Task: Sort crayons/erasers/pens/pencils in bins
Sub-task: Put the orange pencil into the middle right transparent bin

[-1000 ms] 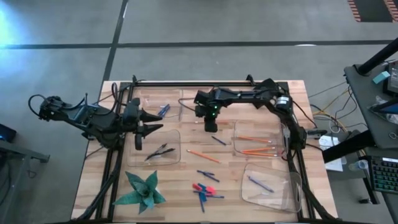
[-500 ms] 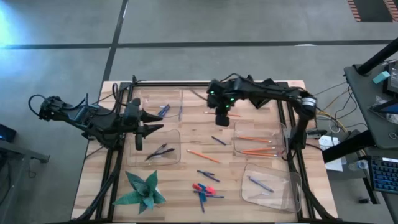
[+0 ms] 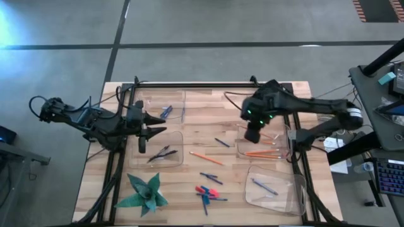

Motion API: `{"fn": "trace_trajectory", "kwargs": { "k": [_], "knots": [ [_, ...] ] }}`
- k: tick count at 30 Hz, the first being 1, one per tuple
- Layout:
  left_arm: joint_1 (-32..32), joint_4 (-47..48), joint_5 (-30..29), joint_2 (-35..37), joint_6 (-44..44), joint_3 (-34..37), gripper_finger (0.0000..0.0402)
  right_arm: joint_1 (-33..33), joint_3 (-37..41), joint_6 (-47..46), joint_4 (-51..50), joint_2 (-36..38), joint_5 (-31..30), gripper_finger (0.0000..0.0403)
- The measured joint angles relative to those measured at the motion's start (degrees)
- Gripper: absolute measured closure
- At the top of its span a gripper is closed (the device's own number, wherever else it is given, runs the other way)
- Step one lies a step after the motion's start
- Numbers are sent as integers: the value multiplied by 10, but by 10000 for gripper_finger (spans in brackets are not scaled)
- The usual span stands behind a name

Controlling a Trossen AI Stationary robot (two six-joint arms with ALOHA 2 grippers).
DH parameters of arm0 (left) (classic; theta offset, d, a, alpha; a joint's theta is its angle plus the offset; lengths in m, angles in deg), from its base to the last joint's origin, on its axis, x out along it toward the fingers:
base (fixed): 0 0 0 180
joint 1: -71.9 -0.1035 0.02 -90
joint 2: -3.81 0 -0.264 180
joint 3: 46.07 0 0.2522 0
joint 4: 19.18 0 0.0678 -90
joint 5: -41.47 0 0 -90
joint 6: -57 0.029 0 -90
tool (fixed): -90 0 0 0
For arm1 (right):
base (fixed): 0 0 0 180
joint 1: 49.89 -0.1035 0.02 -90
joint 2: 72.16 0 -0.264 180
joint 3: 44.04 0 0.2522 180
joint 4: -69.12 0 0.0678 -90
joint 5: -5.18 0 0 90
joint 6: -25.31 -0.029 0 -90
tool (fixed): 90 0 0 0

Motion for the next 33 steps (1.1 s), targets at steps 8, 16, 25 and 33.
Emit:
{"fn": "trace_trajectory", "kwargs": {
  "k": [8,16,25,33],
  "knots": [
    [0,0,1,-6,-30,21,288,-16,165,-85,39,59,-24,390],
    [0,-1,5,-9,-30,21,288,-16,255,-100,139,54,-8,390],
    [0,-2,4,-5,-30,21,288,-17,301,-30,220,50,-6,390],
    [0,-2,4,-6,-30,21,288,-17,332,-22,244,50,17,390]
  ]
}}
